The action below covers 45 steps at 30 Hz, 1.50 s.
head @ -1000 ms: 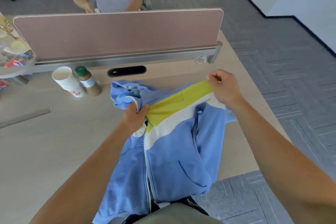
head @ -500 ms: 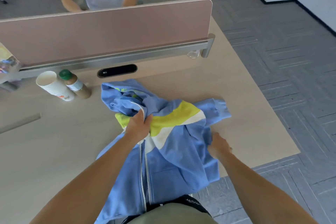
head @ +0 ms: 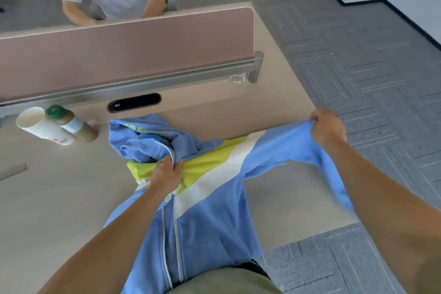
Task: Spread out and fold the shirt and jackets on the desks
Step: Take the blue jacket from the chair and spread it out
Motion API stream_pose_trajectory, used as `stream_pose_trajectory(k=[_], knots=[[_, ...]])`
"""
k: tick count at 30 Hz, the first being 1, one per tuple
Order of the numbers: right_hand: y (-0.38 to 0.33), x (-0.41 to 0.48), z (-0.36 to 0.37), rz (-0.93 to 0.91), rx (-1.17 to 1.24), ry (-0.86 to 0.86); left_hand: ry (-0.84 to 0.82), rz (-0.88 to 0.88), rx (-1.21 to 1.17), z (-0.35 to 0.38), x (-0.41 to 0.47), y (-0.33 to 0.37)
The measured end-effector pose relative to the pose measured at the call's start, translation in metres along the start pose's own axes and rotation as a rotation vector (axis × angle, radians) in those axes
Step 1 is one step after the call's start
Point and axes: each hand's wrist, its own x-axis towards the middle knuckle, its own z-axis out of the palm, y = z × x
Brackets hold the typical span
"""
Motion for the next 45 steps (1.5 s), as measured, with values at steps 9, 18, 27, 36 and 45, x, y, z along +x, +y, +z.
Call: stream_pose_trajectory(k=[9,18,27,36,45], knots=[[0.003,-0.051,0.095,-0.164,-0.224,-0.563,0.095,-0.138,-0.055,0.013,0.001,0.008],[0.027,-0.041,0.096,0.049,-0.25,-0.517,0.207,-0.136,-0.187,0.017,-0.012,0.023],[-0.061,-0.073,0.1,-0.363,-0.247,-0.403,0.142,-0.098,-0.145,0.009,-0.032,0.028],[-0.201,-0.187,0.126,-0.583,0.58,-0.849,0.031,-0.088,-0.395,-0.033,-0.044,0.025],[-0.227,-0.211,0.141,-0.284,0.388,-0.473,-0.252,-0.058,-0.658,-0.07,-0.01,-0.069]])
